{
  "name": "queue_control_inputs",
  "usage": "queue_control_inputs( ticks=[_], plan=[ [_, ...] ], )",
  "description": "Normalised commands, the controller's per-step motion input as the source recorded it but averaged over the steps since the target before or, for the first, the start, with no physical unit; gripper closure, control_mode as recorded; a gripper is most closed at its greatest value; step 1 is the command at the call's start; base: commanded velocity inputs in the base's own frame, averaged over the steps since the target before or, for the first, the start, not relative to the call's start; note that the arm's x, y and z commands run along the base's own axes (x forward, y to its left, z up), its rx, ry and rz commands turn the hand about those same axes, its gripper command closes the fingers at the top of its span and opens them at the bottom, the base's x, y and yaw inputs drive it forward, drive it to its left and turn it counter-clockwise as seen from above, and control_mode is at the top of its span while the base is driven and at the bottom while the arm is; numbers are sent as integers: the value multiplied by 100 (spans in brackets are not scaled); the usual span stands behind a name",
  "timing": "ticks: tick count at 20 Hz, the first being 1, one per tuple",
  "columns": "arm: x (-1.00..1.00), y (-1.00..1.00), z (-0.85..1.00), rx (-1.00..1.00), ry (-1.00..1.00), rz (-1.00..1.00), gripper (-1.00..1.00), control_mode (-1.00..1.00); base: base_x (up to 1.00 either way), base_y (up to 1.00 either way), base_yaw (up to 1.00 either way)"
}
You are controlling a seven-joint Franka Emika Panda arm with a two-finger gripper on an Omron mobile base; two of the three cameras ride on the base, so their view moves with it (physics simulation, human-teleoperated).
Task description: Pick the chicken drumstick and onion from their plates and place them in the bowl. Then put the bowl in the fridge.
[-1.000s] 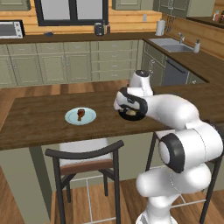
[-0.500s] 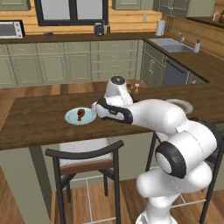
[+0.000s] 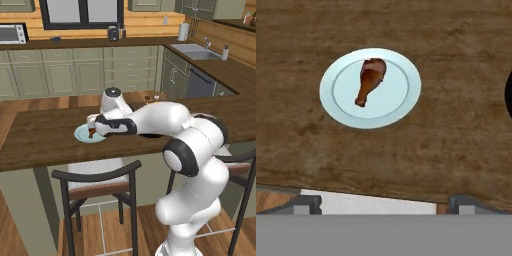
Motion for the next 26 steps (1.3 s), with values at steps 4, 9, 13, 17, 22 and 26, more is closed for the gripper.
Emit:
queue_control_inputs(
  ticks=[4,9,13,17,22,26],
  plan=[
    [45,6,-43,0,0,-8,-100,-100,0,0,0],
    [45,11,-57,2,0,-2,-100,-100,0,0,0],
    [58,31,-13,1,0,0,-100,-100,0,0,0],
    [44,31,0,0,8,0,-100,-100,0,0,0],
    [46,32,-13,0,8,-1,-100,-100,0,0,0],
    [38,4,-25,0,3,0,-100,-100,0,0,0]
  ],
)
